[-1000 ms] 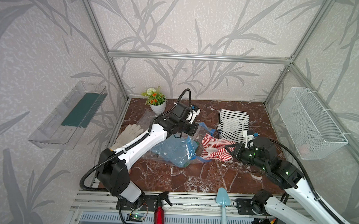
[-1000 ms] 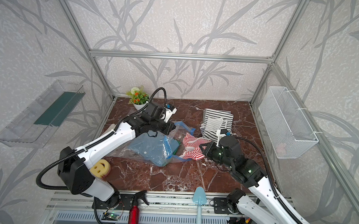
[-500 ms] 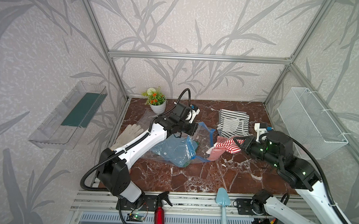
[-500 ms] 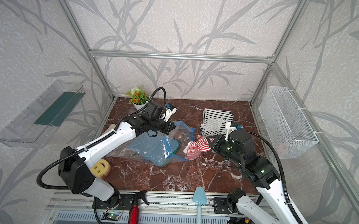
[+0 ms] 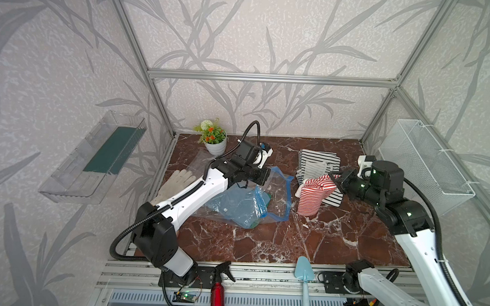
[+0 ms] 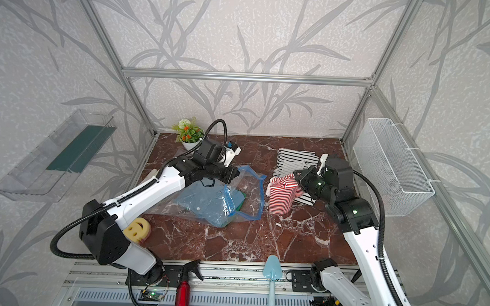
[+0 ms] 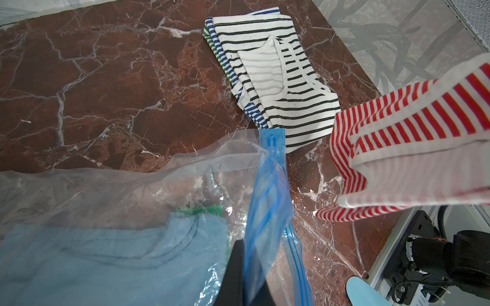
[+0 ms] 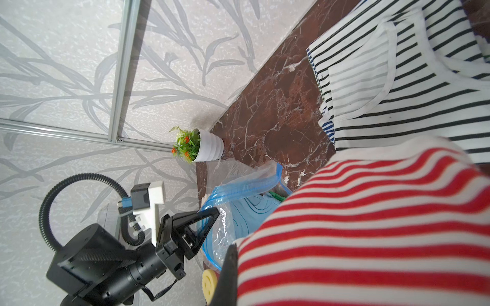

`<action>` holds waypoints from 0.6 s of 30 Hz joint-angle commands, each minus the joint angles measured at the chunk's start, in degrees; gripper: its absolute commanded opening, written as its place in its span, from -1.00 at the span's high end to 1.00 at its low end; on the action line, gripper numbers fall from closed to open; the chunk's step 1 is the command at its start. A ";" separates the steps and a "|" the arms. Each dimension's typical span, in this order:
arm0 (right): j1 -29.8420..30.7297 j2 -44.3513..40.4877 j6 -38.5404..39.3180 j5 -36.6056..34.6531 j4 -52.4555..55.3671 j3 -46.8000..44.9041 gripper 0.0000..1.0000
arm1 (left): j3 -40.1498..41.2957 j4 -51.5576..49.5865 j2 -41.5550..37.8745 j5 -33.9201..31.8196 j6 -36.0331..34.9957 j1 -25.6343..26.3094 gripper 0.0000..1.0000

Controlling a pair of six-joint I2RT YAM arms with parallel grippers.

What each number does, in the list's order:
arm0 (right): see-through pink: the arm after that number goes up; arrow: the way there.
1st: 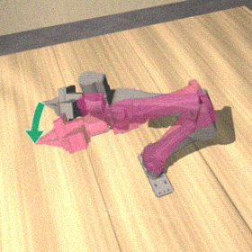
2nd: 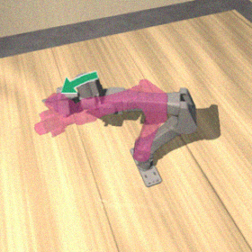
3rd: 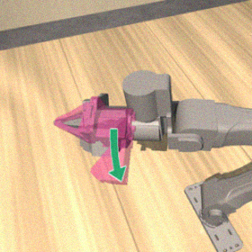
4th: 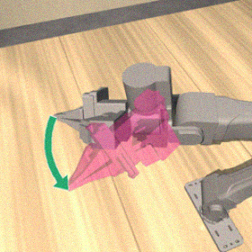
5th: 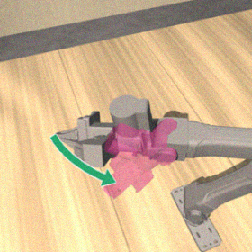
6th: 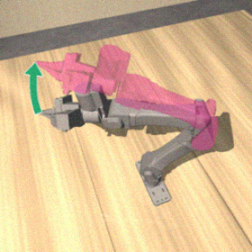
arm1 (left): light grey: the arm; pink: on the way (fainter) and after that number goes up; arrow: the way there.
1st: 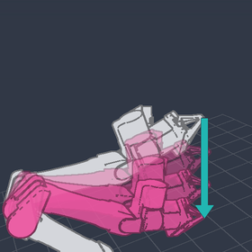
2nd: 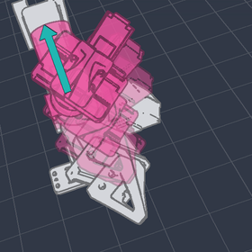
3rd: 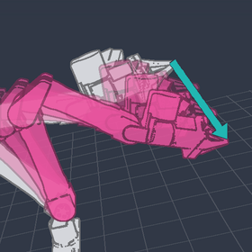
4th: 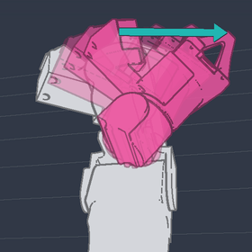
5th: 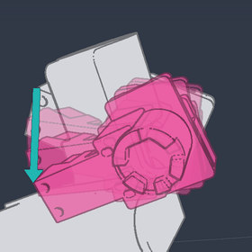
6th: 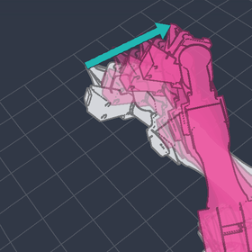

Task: Take the tank top out of the vacuum bag
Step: Place the tank top on the tank top.

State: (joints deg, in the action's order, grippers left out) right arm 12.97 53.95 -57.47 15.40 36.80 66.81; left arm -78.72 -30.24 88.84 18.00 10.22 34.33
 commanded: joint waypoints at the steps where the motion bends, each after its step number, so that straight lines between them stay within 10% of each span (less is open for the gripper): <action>1: -2.33 2.96 2.46 4.26 -6.54 2.79 1.00 | -2.00 -1.29 0.74 0.75 -0.18 -0.56 1.00; 18: -8.87 20.02 5.97 1.17 -21.58 11.04 1.00 | -2.71 -2.01 2.00 2.29 -0.13 -0.67 1.00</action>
State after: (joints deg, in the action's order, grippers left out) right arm 4.93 72.69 -52.42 17.63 21.47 76.09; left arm -79.53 -30.94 90.04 19.73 10.31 34.04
